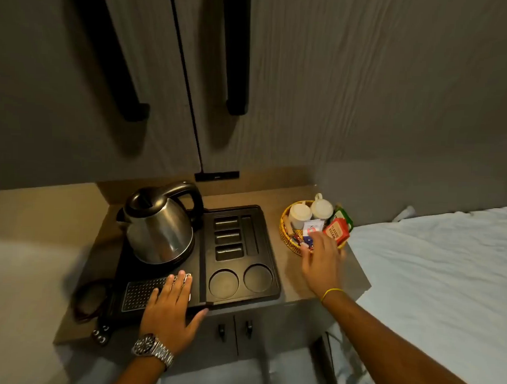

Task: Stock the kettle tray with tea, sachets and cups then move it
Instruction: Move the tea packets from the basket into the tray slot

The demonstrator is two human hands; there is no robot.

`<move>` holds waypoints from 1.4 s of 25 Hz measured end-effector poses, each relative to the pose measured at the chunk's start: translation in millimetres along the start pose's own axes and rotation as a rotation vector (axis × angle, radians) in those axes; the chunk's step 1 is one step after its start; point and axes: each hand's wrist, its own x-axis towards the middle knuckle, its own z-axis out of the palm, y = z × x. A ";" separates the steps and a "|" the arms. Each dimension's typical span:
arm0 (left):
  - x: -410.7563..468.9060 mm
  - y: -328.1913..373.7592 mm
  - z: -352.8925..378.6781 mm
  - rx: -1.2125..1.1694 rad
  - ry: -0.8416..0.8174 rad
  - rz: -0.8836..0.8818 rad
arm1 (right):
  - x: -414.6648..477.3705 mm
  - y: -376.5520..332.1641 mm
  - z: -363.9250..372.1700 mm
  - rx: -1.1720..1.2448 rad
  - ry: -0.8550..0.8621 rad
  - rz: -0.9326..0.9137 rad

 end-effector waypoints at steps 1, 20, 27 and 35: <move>1.9 -2.4 3.5 -0.015 0.021 -0.001 | 21.1 13.0 -6.0 -0.022 0.055 0.119; 8.3 -11.0 17.3 0.007 0.052 0.020 | 76.3 38.2 -4.1 0.244 0.087 0.697; 8.3 -10.3 20.7 0.015 0.101 0.026 | 69.5 39.1 3.5 0.319 0.159 0.770; 8.2 -8.9 24.1 -0.005 0.108 0.007 | 59.9 27.4 -19.5 0.544 0.389 0.667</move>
